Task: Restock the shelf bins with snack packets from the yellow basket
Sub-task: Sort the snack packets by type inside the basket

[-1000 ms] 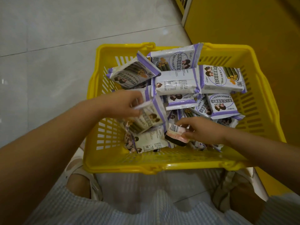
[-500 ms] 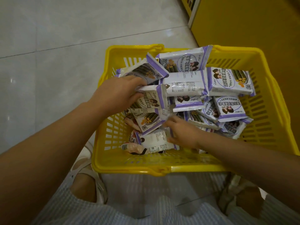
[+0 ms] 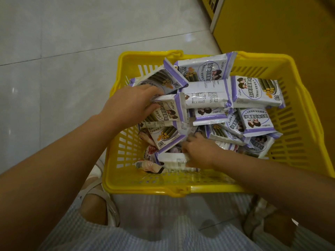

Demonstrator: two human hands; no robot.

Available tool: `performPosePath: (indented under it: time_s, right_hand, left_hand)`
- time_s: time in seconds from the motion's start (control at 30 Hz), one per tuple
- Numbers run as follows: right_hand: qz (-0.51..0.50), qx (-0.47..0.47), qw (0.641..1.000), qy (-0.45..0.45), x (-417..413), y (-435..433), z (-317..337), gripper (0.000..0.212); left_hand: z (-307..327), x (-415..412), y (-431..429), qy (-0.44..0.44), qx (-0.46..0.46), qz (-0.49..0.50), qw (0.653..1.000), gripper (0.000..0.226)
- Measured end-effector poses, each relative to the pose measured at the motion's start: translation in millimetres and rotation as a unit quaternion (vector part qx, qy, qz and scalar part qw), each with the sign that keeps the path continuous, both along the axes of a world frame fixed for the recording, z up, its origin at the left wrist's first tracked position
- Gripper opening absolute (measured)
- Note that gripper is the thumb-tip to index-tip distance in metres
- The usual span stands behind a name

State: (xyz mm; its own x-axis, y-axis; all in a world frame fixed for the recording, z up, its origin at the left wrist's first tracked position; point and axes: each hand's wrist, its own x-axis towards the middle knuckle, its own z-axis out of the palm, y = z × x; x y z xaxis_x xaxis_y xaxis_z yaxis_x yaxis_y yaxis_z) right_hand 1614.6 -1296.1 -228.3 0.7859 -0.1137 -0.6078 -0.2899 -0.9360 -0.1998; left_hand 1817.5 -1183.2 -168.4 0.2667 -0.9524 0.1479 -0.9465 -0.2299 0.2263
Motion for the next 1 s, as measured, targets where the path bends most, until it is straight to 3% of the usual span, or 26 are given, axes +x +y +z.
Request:
performPosePath:
  time_s: [0.27,0.4,0.67,0.83,1.0]
  right_hand:
    - [-0.104,0.105,0.987,-0.067,-12.0,-47.9,68.8,0.028]
    - [-0.197,0.156,0.960,-0.119,-30.0,-92.4,114.7,0.021]
    - [-0.312,0.081,0.861,-0.393,-47.0,-133.1,139.7,0.027]
    - [-0.309,0.004,0.829,-0.465,-59.1,-131.7,116.7,0.031]
    - [-0.359,-0.025,0.747,-0.559,-62.0,-142.7,110.6,0.033]
  left_hand:
    - [2.1,-0.1,-1.1,0.013,-0.005,0.014,1.000,0.030]
    - [5.7,-0.9,-2.0,0.011,-0.029,0.014,0.999,0.031]
    - [11.9,-1.4,-3.6,0.001,-0.071,0.023,0.997,0.029]
    - [12.1,-0.7,-6.2,0.037,-0.087,0.049,0.994,0.033]
    - [9.0,1.1,-7.7,0.038,-0.084,0.061,0.994,0.031]
